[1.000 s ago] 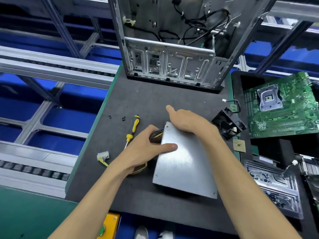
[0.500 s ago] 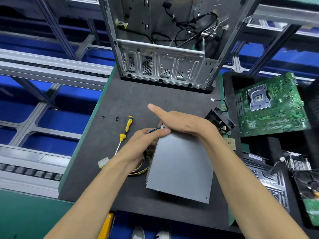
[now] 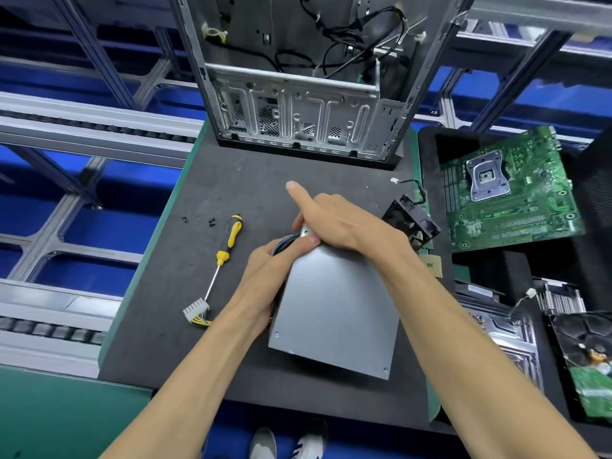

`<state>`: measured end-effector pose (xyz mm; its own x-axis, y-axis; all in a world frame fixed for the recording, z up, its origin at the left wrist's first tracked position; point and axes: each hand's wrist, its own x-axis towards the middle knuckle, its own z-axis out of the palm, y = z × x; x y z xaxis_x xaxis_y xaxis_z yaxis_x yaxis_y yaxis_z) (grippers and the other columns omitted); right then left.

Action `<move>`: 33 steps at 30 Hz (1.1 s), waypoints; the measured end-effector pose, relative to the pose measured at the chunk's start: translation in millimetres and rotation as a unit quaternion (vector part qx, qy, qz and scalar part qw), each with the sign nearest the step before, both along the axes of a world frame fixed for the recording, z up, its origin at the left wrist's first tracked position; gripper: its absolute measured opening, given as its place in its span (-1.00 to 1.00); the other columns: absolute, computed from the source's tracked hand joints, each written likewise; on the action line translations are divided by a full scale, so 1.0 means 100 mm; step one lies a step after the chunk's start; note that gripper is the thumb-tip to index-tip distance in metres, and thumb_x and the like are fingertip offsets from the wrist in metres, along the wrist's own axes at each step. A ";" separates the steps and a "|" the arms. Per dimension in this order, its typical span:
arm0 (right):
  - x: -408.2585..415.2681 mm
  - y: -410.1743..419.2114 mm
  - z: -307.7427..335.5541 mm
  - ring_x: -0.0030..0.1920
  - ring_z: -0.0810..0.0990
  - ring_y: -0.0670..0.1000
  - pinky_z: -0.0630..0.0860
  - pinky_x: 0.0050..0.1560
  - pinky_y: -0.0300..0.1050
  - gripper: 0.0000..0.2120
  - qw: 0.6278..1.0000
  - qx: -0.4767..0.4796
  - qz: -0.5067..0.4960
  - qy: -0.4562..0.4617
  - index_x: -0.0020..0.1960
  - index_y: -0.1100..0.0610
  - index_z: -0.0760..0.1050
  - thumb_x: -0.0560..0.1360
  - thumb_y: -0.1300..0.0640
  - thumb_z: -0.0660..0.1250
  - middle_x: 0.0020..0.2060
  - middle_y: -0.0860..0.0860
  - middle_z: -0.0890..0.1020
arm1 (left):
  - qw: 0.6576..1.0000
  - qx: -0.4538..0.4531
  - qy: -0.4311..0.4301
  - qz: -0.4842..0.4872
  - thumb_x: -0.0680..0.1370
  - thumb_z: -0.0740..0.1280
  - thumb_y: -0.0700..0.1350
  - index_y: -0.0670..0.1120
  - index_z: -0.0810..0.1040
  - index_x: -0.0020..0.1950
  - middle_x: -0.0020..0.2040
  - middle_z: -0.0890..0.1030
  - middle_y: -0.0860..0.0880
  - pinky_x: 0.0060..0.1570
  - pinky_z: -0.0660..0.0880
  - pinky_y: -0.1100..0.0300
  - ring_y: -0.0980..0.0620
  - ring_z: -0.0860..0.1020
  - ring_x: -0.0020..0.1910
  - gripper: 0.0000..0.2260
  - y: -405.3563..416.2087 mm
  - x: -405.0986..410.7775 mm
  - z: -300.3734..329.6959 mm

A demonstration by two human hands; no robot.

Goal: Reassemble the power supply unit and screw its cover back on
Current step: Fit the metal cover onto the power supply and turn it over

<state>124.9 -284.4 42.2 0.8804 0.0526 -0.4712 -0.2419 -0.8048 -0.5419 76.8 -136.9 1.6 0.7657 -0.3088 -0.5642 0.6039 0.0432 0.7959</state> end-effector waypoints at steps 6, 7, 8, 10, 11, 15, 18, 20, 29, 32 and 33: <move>-0.18 -0.11 0.02 0.07 0.61 0.20 0.51 0.19 0.12 -0.49 0.969 0.020 -0.107 -0.221 0.04 0.06 0.64 0.68 -0.18 -0.01 -0.05 0.02 0.72 | 0.999 0.023 0.029 0.013 0.32 0.58 0.17 -0.16 0.73 0.02 -0.03 0.74 -0.18 -0.11 0.65 -0.01 -0.18 0.73 -0.08 -0.53 -0.02 0.07 0.03; -0.24 -0.12 -0.01 0.07 0.61 0.19 0.52 0.16 0.10 -0.59 0.965 -0.004 -0.096 -0.243 0.07 0.06 0.63 0.69 -0.11 0.07 -0.02 0.02 0.72 | 0.998 0.030 0.035 0.037 0.33 0.58 0.17 -0.17 0.73 0.00 -0.06 0.75 -0.18 -0.15 0.66 -0.03 -0.19 0.73 -0.12 -0.54 -0.02 0.08 0.02; -0.30 -0.11 -0.05 0.13 0.60 0.16 0.51 0.18 0.08 -0.68 0.964 -0.022 -0.078 -0.252 0.15 0.06 0.62 0.69 -0.03 0.13 0.07 0.02 0.71 | 0.997 0.042 0.038 0.054 0.34 0.57 0.17 -0.16 0.74 -0.04 -0.12 0.75 -0.16 -0.23 0.66 -0.02 -0.18 0.73 -0.18 -0.57 -0.01 0.10 0.01; -0.47 -0.07 -0.16 0.27 0.54 0.09 0.38 0.32 -0.01 -0.70 0.967 -0.040 -0.040 -0.249 0.33 0.07 0.56 0.68 0.08 0.17 0.24 0.01 0.65 | 0.995 0.067 0.034 0.061 0.38 0.55 0.19 -0.04 0.76 -0.20 -0.21 0.74 -0.09 -0.30 0.65 0.00 -0.15 0.72 -0.28 -0.71 0.00 0.12 0.00; -0.54 -0.04 -0.22 0.31 0.51 0.06 0.27 0.39 -0.06 -0.67 0.966 -0.049 -0.027 -0.251 0.40 0.08 0.52 0.69 0.10 0.16 0.28 0.01 0.63 | 0.994 0.088 0.016 0.062 0.39 0.53 0.20 0.00 0.73 -0.28 -0.24 0.73 -0.04 -0.27 0.64 0.01 -0.12 0.70 -0.30 -0.72 0.02 0.15 -0.01; -0.64 0.02 -0.38 0.33 0.48 0.04 0.14 0.48 -0.07 -0.63 0.953 -0.089 -0.018 -0.289 0.48 0.09 0.43 0.71 0.09 0.11 0.30 0.00 0.60 | 0.957 0.224 -0.184 0.004 0.51 0.47 0.11 0.06 0.69 -0.23 -0.26 0.69 0.22 -0.24 0.46 0.21 0.19 0.63 -0.28 -0.82 0.14 0.35 -0.03; -0.62 -0.02 -0.37 0.27 0.50 0.06 0.19 0.38 -0.10 -0.63 0.953 -0.094 -0.007 -0.288 0.47 0.07 0.43 0.70 0.16 0.11 0.28 0.00 0.60 | 0.945 0.242 -0.217 -0.025 0.56 0.44 -0.03 0.08 0.69 0.10 -0.04 0.71 0.21 -0.05 0.48 0.26 0.28 0.63 -0.08 -0.87 0.21 0.41 0.02; -0.63 -0.05 -0.36 0.26 0.49 0.07 0.18 0.35 -0.13 -0.61 0.956 -0.069 -0.012 -0.285 0.46 0.09 0.45 0.66 0.26 0.13 0.28 0.01 0.60 | 0.959 0.205 -0.192 -0.034 0.59 0.38 -0.10 0.03 0.72 0.13 0.06 0.73 0.09 0.08 0.51 0.18 0.17 0.66 0.05 -0.83 0.30 0.43 0.04; -0.83 -0.19 -0.49 0.41 0.38 0.02 0.22 0.46 -0.11 -0.67 0.934 0.026 -0.179 -0.307 0.42 0.15 0.48 0.68 0.18 0.21 0.32 0.04 0.52 | 0.967 0.162 -0.173 -0.088 0.48 0.34 0.25 0.18 0.62 0.31 0.24 0.65 0.20 0.42 0.39 -0.03 0.16 0.55 0.32 -0.58 0.48 0.24 -0.01; -0.92 -0.25 -0.54 0.27 0.41 -0.17 0.28 0.27 -0.24 -0.62 0.915 0.171 -0.287 -0.226 0.50 -0.01 0.38 0.70 0.03 0.17 0.30 -0.11 0.51 | 0.976 0.127 -0.158 -0.078 0.37 0.48 0.28 0.19 0.51 0.41 0.30 0.61 0.21 0.45 0.36 0.02 0.20 0.52 0.35 -0.38 0.49 0.17 -0.05; -0.95 -0.27 -0.56 0.18 0.47 -0.21 0.34 0.21 -0.21 -0.62 0.895 0.234 -0.325 -0.197 0.50 -0.06 0.38 0.70 -0.01 0.15 0.23 -0.18 0.54 | 0.978 0.111 -0.158 -0.078 0.36 0.51 0.25 0.18 0.48 0.43 0.30 0.61 0.21 0.42 0.39 0.03 0.18 0.54 0.33 -0.35 0.46 0.14 -0.06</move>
<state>29.7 -311.5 -14.0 0.8897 -0.4207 -0.1771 -0.2920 -0.2262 -0.9293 91.3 -90.9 -4.9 0.8658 -0.3324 -0.3740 0.3119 -0.2258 0.9229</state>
